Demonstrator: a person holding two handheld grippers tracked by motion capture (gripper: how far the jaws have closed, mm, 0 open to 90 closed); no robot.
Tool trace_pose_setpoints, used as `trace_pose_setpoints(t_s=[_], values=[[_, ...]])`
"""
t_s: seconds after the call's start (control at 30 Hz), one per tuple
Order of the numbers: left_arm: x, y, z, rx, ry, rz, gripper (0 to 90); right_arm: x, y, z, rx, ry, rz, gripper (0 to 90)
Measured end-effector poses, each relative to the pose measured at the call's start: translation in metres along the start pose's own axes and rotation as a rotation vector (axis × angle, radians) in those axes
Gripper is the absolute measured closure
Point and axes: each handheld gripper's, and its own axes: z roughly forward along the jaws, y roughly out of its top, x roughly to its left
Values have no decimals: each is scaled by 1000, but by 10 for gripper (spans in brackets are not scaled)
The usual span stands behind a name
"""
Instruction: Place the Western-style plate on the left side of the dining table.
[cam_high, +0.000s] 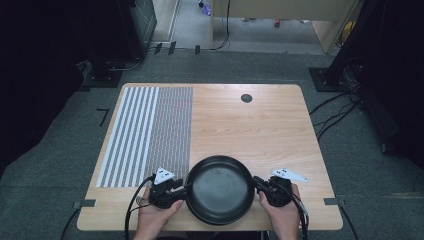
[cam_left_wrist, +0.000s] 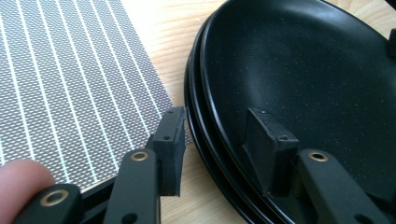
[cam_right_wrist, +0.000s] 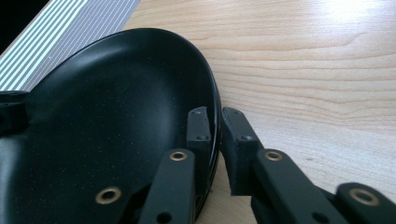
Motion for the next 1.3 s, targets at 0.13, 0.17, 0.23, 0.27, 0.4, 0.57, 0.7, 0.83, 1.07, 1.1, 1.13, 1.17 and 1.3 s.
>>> trace_pose_setpoints(t_s=[0.13,0.17,0.23,0.27,0.4,0.57,0.7,0.83,1.07,1.1,1.13,1.17,1.3], values=[[0,0,1,13,-24,2,623,1,0,0,3,-8,8,840],[0,0,1,13,-24,2,627,1,-1,0,1,-5,9,841],[0,-1,1,13,-29,1,629,1,-1,0,1,-4,20,842],[0,-1,1,13,-30,0,629,1,-1,0,1,-4,20,842],[1,-1,1,13,-33,-1,634,0,-1,0,0,-2,28,842],[1,-1,0,13,-32,-3,647,0,-2,1,-3,13,54,845],[1,-1,0,15,-29,0,654,-1,-5,4,-14,47,77,848],[1,-1,0,15,-30,-5,661,1,-5,5,-22,34,75,849],[2,0,0,18,-34,-6,665,-1,-8,6,-43,50,111,855],[3,0,0,18,-37,-8,665,-3,-8,6,-48,63,122,858],[3,0,0,18,-37,-8,665,-3,-8,6,-48,63,122,858],[3,0,0,19,-38,-9,665,-5,-8,7,-53,80,145,860],[4,0,0,22,-44,-14,665,-7,-9,8,-59,97,165,863]])
